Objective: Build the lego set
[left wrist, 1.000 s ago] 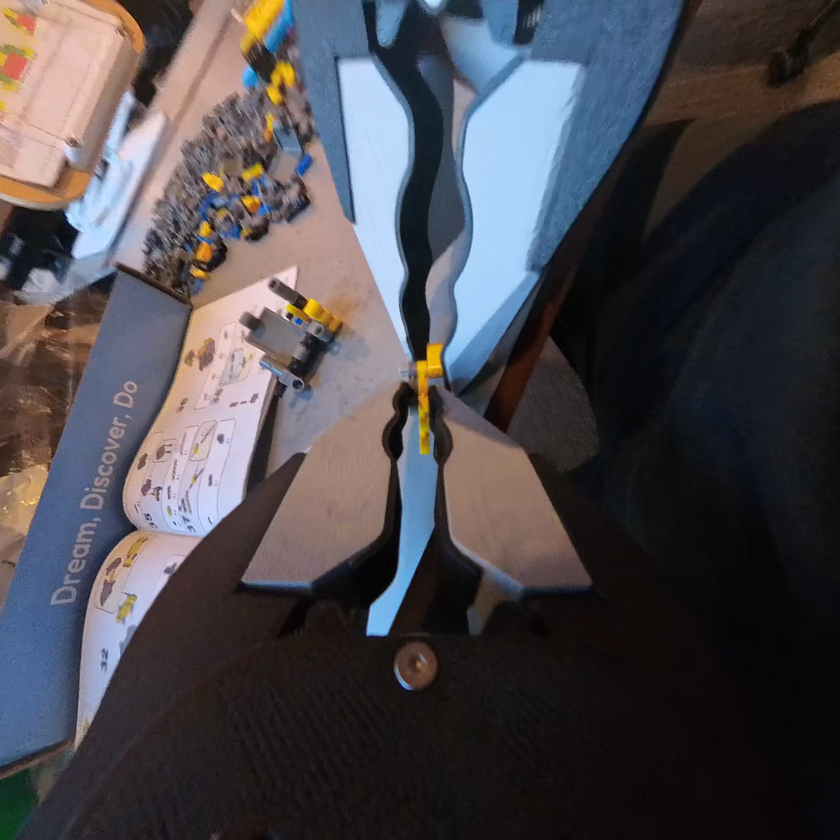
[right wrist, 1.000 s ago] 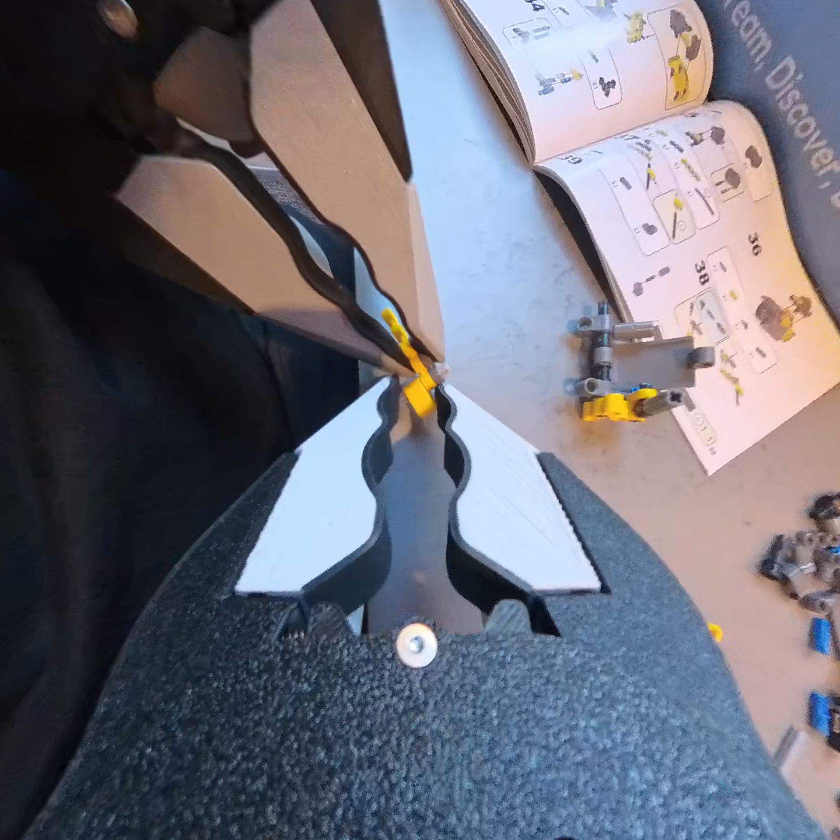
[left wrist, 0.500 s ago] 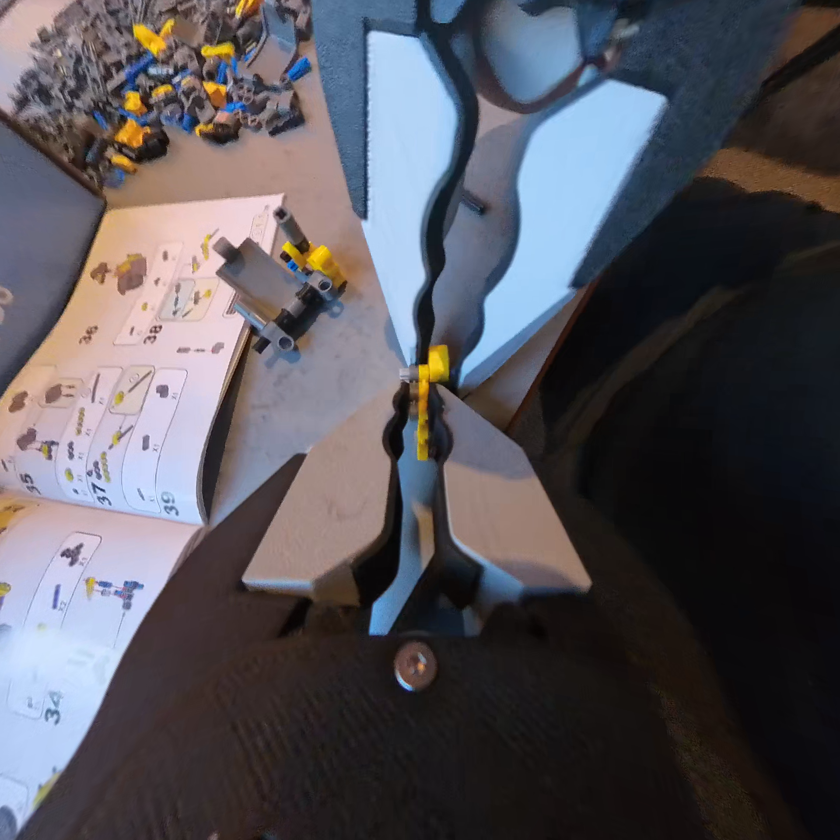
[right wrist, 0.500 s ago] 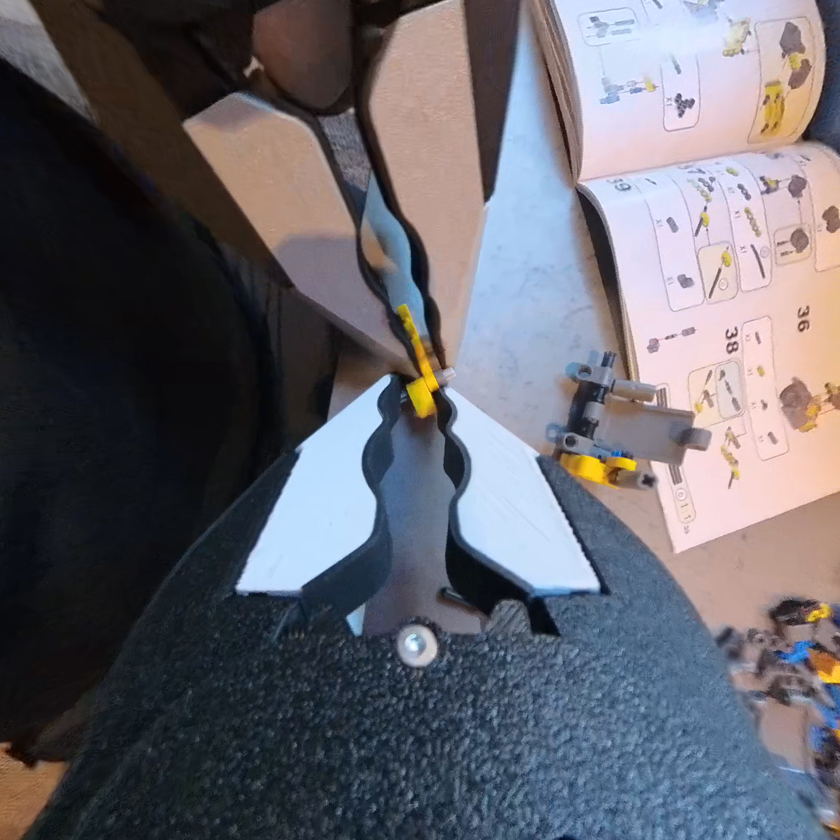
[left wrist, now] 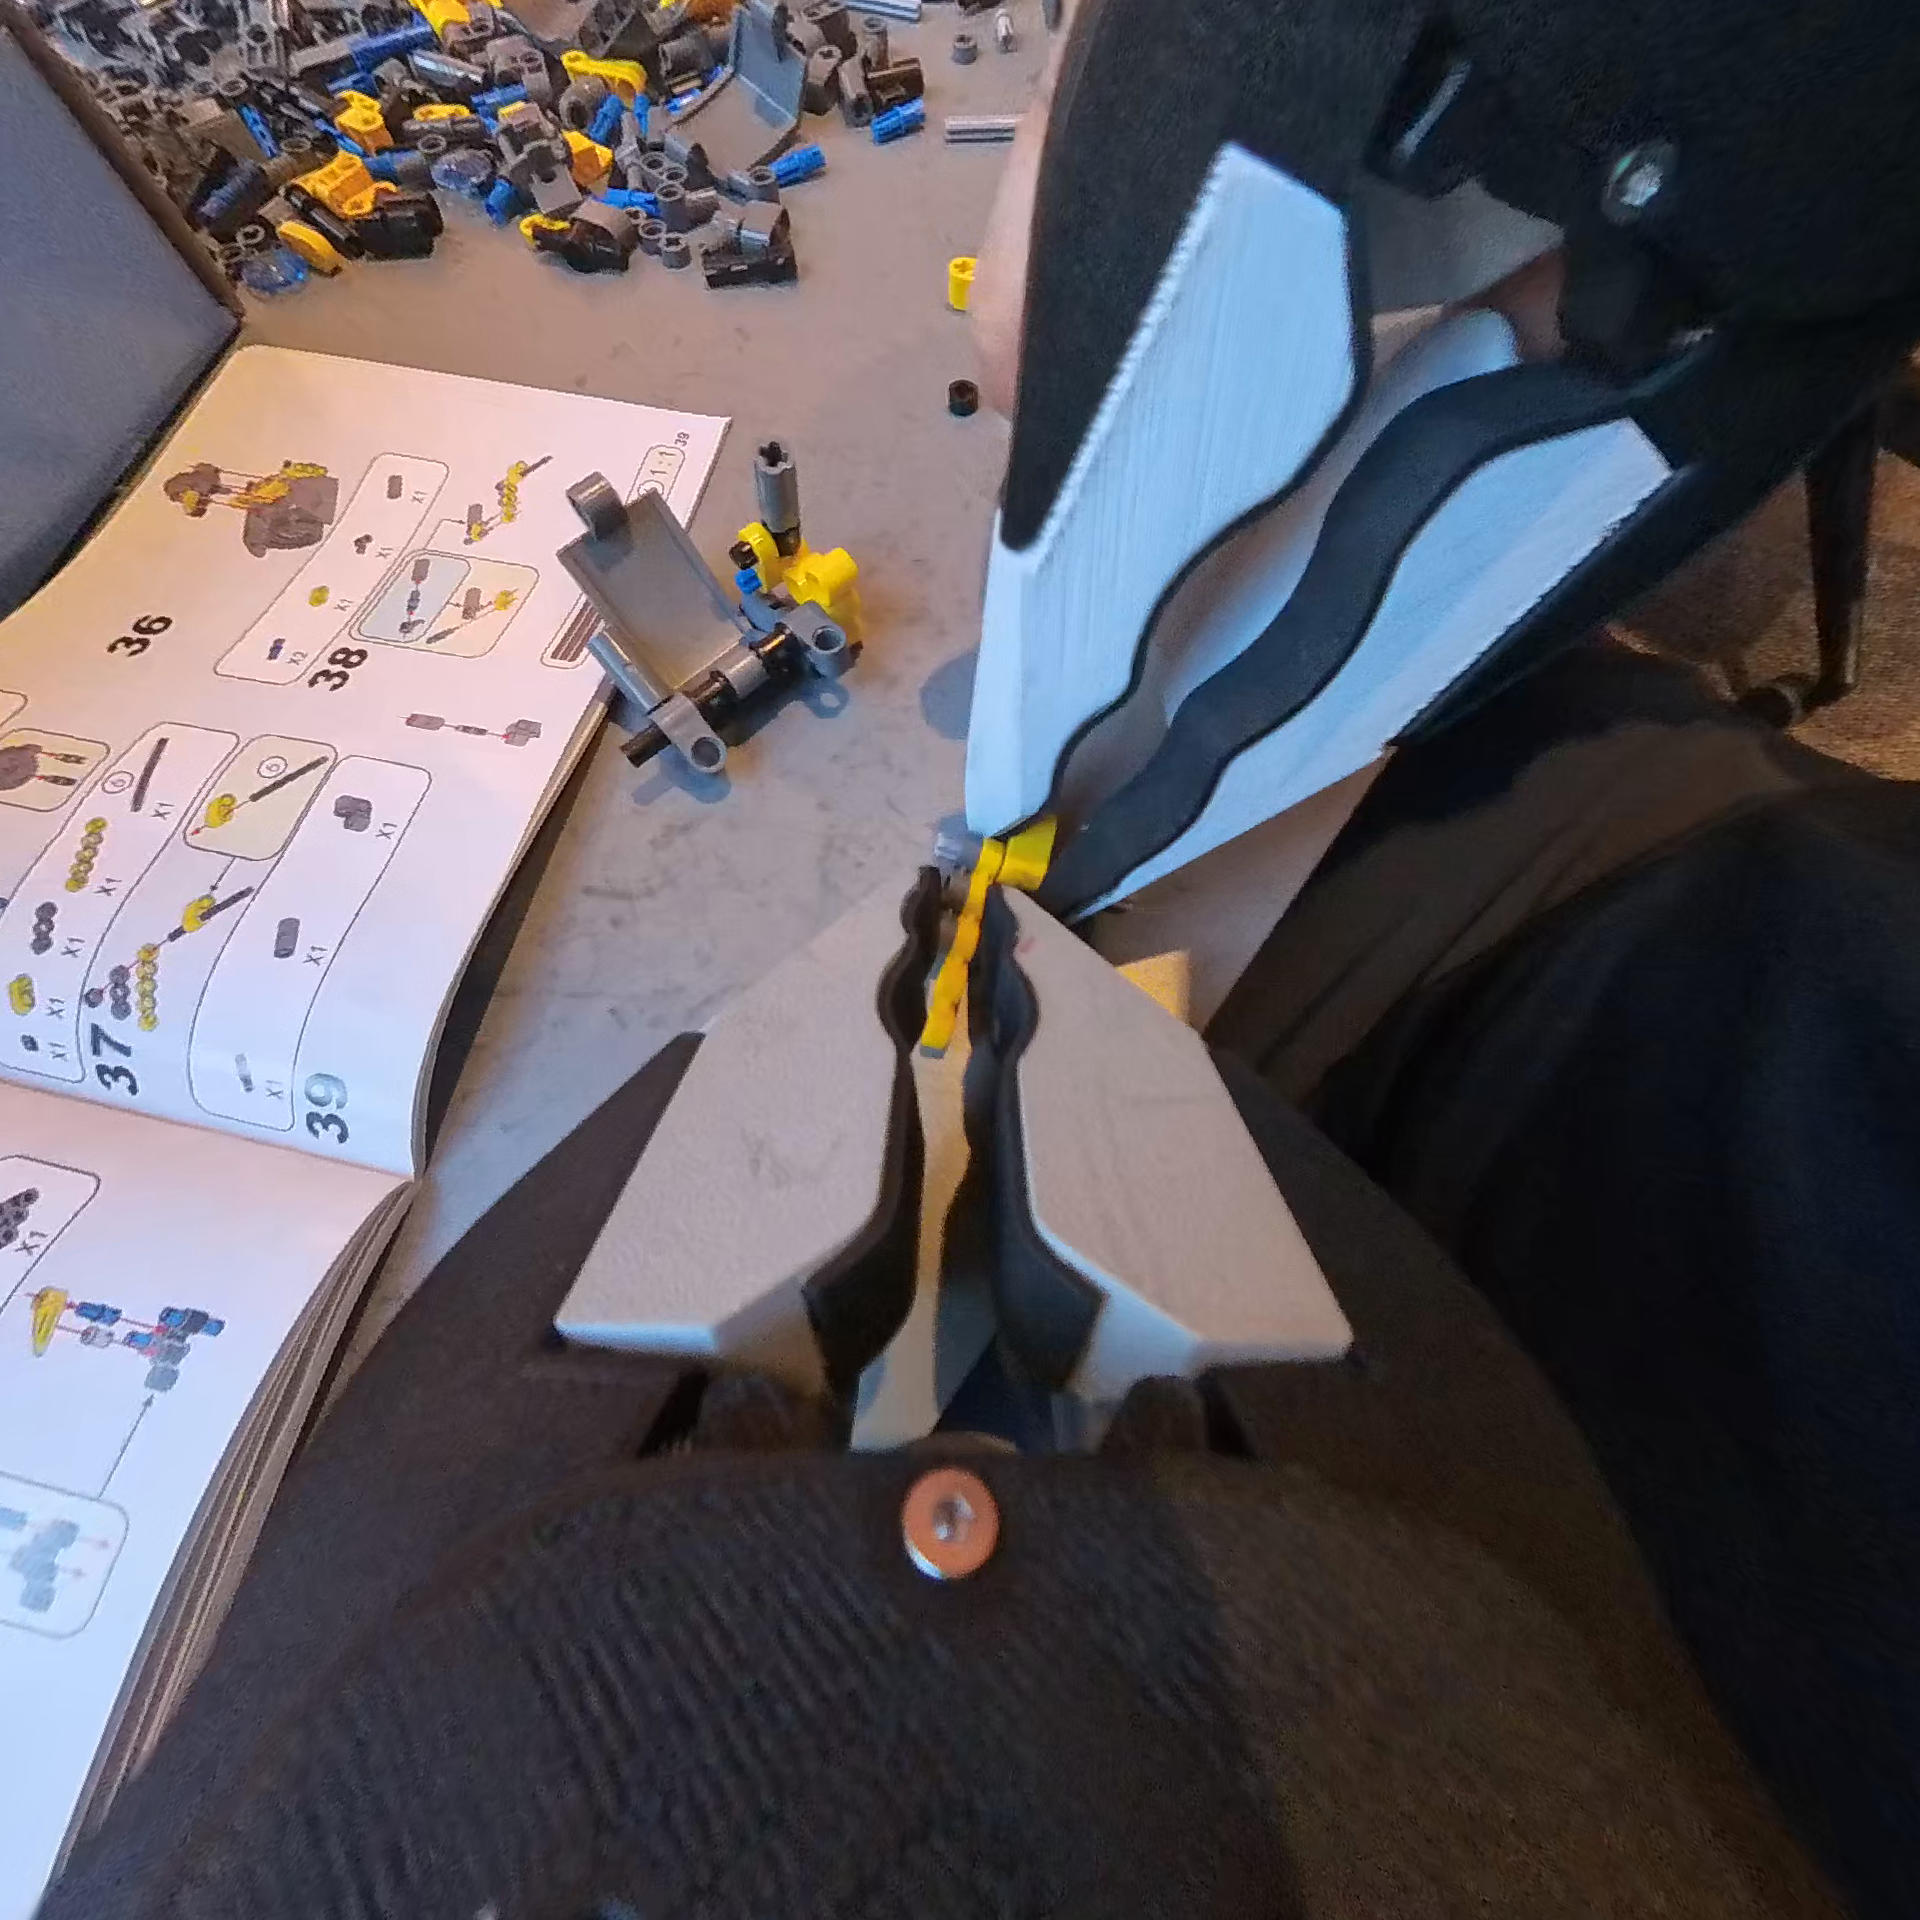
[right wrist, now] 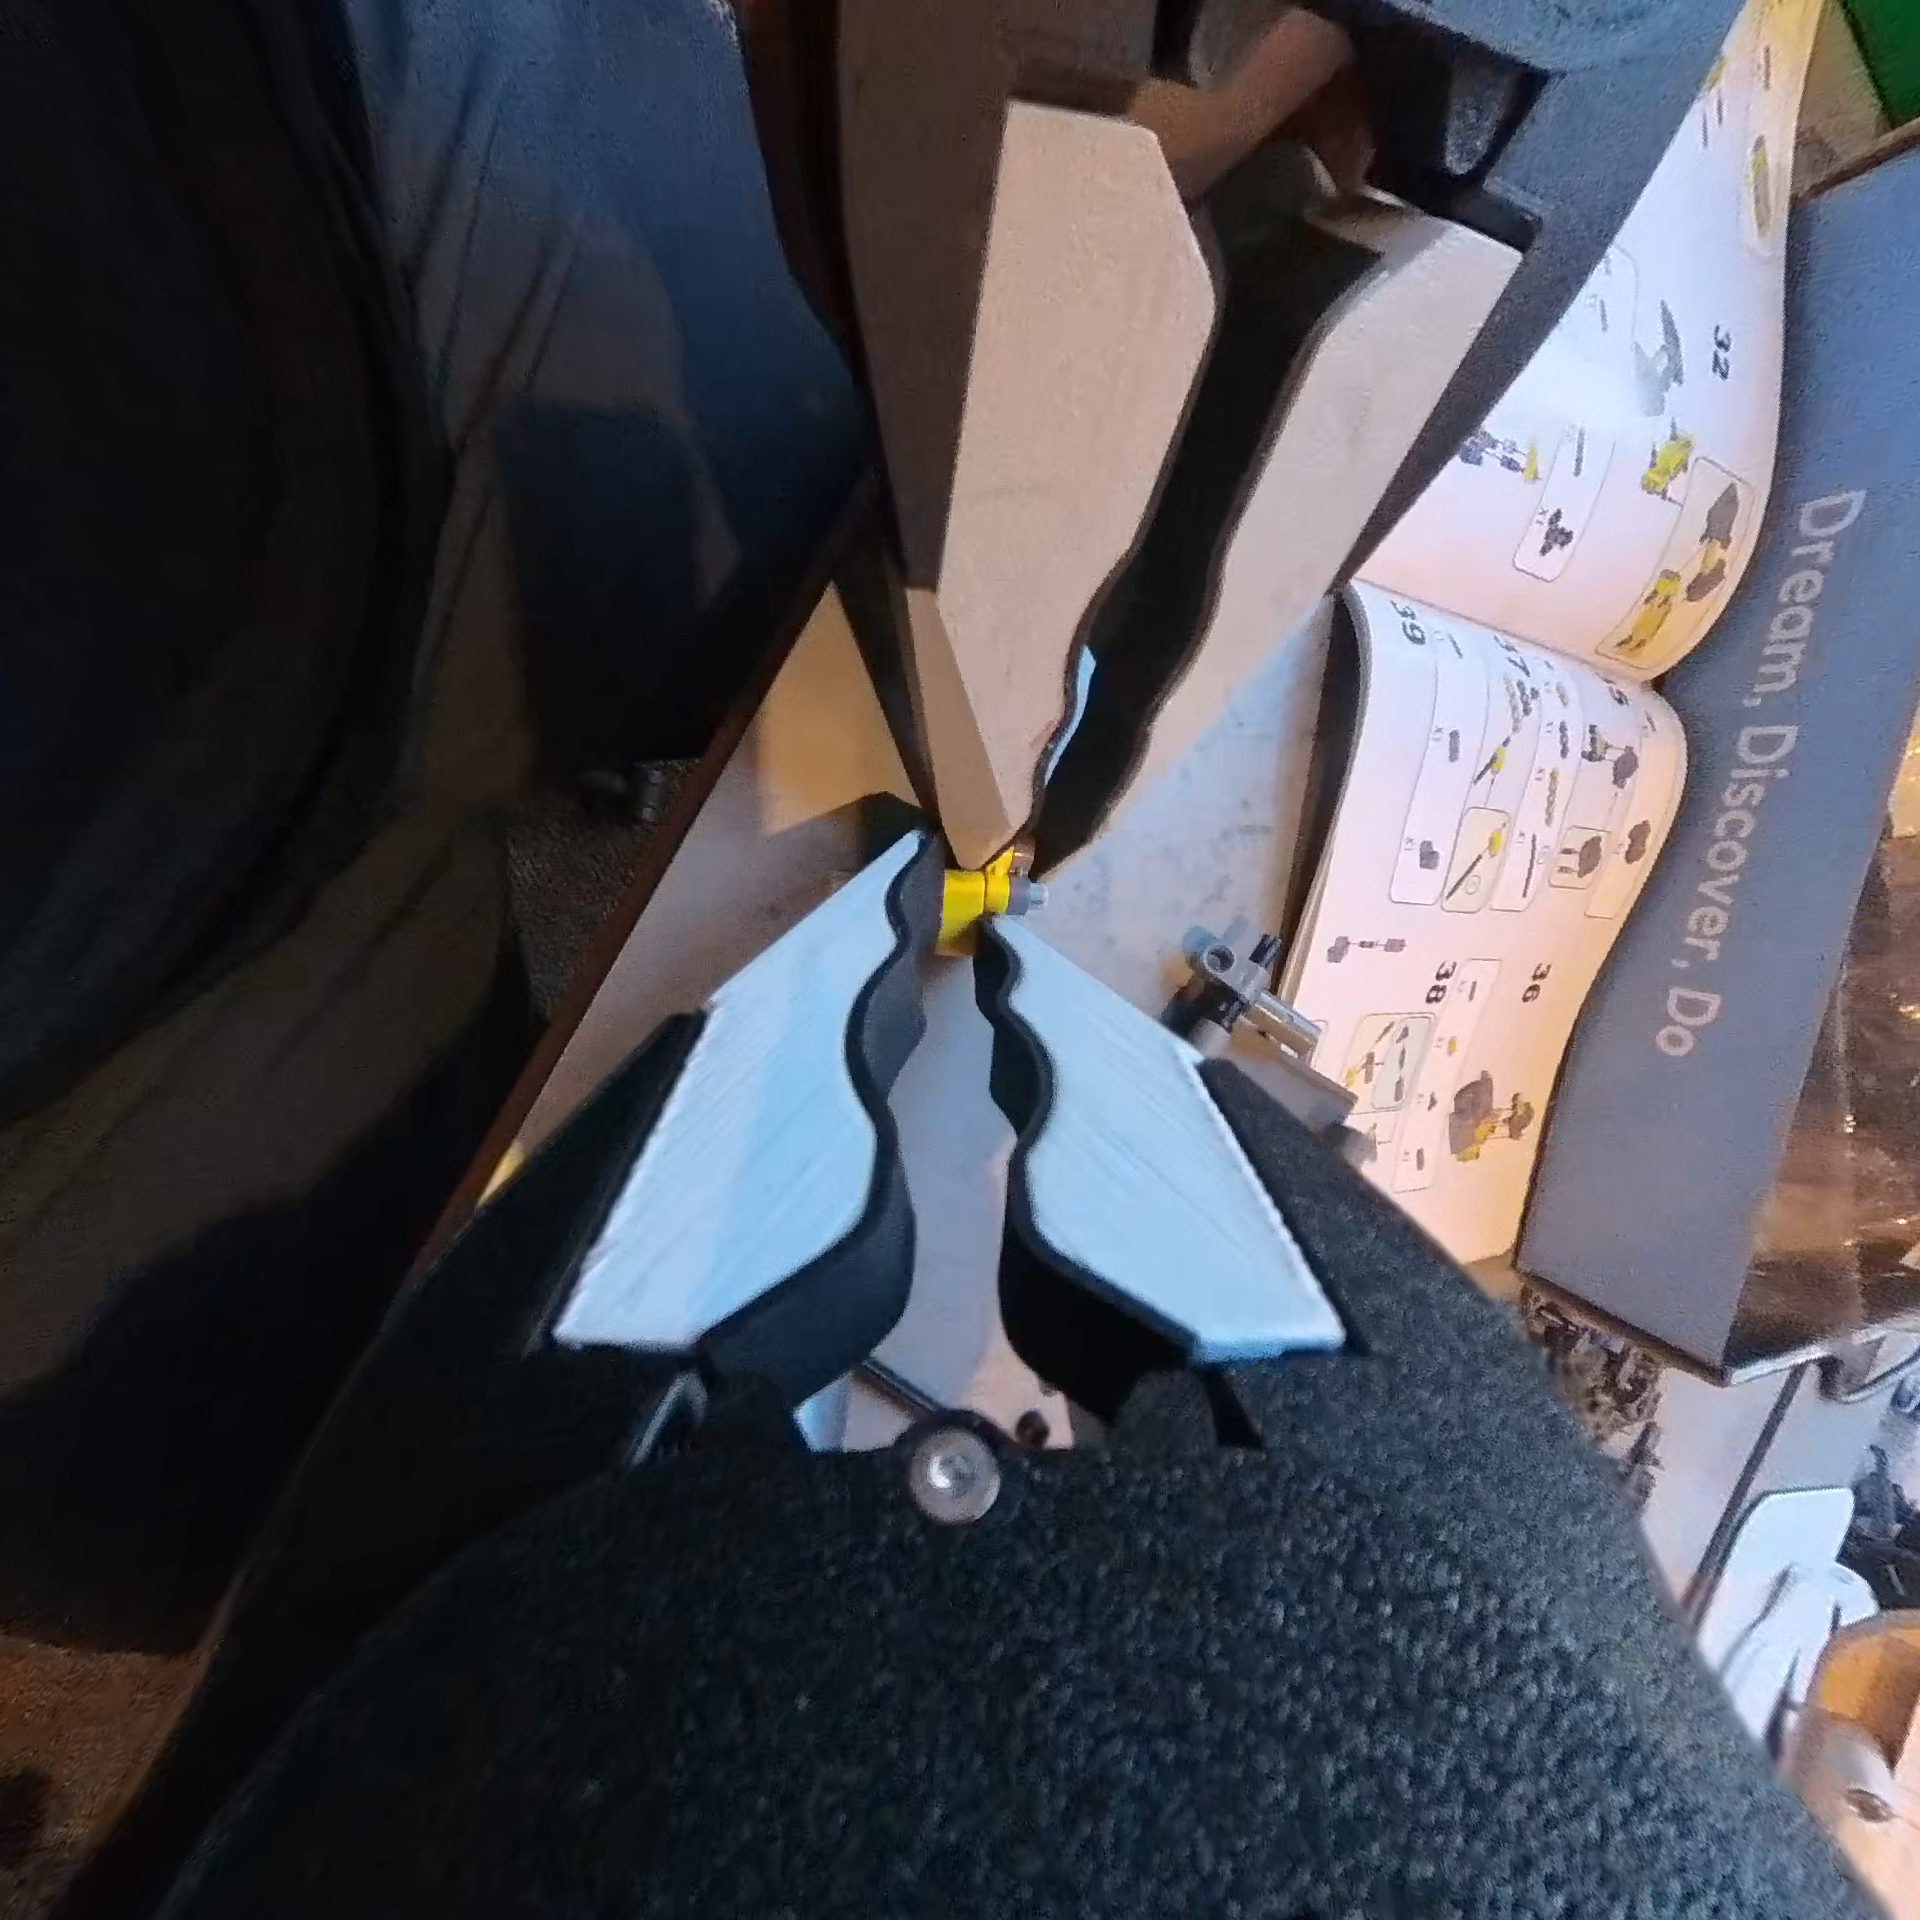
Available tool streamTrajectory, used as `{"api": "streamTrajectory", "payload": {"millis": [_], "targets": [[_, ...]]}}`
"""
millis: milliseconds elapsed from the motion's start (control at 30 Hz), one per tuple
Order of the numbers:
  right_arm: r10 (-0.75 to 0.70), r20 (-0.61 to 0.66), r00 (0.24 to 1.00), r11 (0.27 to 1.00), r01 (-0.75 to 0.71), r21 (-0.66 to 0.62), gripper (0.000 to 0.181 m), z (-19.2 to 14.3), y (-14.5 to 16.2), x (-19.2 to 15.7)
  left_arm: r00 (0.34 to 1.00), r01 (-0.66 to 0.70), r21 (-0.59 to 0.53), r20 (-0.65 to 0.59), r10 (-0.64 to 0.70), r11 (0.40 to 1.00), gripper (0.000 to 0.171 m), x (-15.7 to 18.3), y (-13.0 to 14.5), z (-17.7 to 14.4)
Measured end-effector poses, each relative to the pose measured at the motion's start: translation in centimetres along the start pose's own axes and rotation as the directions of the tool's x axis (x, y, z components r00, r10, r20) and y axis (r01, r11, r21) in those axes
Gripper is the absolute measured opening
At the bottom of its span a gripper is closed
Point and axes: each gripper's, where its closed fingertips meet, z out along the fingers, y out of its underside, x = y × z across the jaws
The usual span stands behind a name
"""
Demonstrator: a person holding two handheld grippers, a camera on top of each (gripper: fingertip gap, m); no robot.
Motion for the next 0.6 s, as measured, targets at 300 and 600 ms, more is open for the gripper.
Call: {"api": "streamTrajectory", "payload": {"millis": [300, 600], "targets": [[-0.145, 0.022, 0.989, 0.988, 0.146, -0.049, 0.000, 0.3, 0.0, 0.3, 0.999, -0.022, 0.005, 0.040, 0.022, 1.000, 0.006, -0.6, -0.1, -0.1], [-0.145, 0.436, 0.888, 0.957, 0.015, 0.289, 0.000, 0.0, -7.6, -9.8, 0.972, 0.061, 0.080, 0.224, -0.078, 0.995, 0.005, -6.5, 0.8, -2.8]]}}
